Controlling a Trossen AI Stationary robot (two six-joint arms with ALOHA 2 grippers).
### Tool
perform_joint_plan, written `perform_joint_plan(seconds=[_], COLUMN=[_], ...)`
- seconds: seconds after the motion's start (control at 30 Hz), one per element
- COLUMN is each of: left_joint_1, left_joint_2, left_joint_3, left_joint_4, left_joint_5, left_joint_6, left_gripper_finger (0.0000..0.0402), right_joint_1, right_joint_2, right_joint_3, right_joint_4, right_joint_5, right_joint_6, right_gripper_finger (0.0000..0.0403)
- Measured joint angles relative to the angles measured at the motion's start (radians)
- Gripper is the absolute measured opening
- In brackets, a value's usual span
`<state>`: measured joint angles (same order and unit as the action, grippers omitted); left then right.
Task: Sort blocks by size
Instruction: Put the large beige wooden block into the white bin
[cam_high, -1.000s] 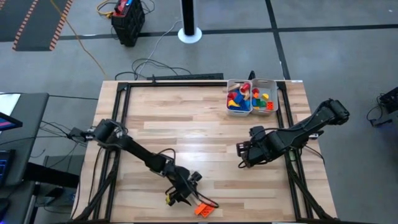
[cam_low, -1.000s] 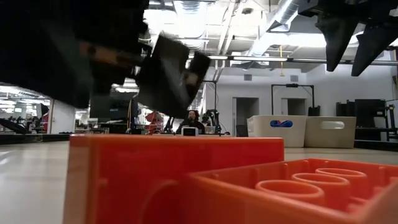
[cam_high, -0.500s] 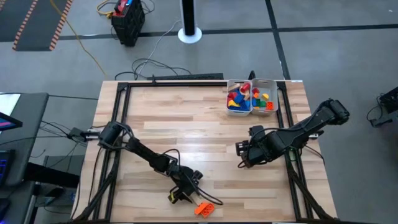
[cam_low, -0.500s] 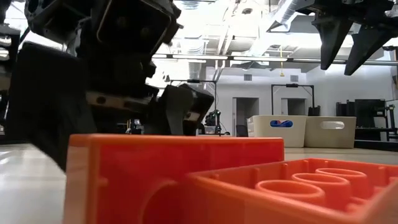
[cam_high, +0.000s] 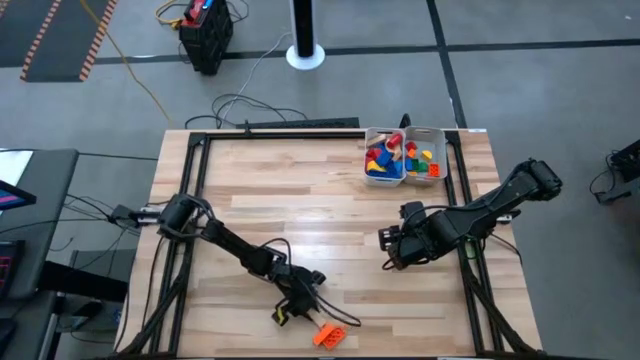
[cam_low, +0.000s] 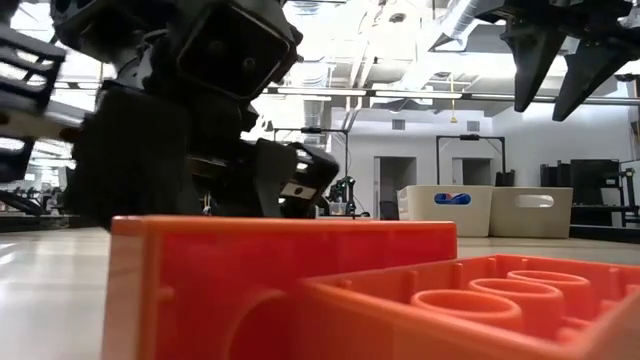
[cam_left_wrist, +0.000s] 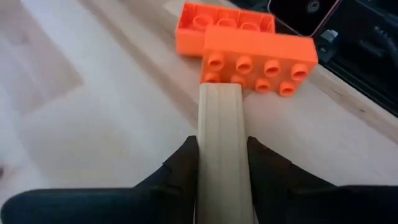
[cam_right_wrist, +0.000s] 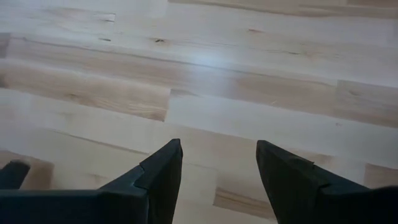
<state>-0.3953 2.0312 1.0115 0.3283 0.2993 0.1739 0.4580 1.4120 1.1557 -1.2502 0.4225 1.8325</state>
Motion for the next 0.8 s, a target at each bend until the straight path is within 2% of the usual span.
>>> perform_joint_plan(seconds=[0.17, 0.33, 0.5, 0.63, 0.7, 0.8], left_joint_1=[0.071, 0.203, 0.372, 0.478, 0.517, 0.566], left_joint_2=[-0.081, -0.171, -0.251, -0.333, -0.362, -0.394], left_joint_3=[-0.005, -0.006, -0.006, -0.006, -0.006, -0.006], left_joint_4=[-0.158, -0.269, -0.308, -0.295, -0.287, -0.264], left_joint_5=[0.001, -0.015, -0.006, 0.012, 0.015, 0.022], left_joint_6=[-0.003, 0.004, -0.139, -0.217, -0.254, -0.342], left_gripper_finger=[0.01, 0.01, 0.01, 0.01, 0.01, 0.01], right_joint_1=[-0.011, -0.023, 0.007, 0.036, 0.038, 0.018], right_joint_2=[-0.008, -0.014, -0.017, -0.063, -0.095, -0.146], right_joint_3=[0.031, 0.065, 0.062, -0.006, -0.055, -0.136], right_joint_4=[0.003, 0.017, 0.015, 0.052, 0.124, 0.291], right_joint_5=[0.005, 0.025, 0.025, 0.052, 0.085, 0.129], right_joint_6=[-0.01, -0.115, -0.13, -0.156, -0.228, -0.433], right_gripper_finger=[0.0234, 0.0234, 0.0232, 0.0218, 0.0211, 0.0203])
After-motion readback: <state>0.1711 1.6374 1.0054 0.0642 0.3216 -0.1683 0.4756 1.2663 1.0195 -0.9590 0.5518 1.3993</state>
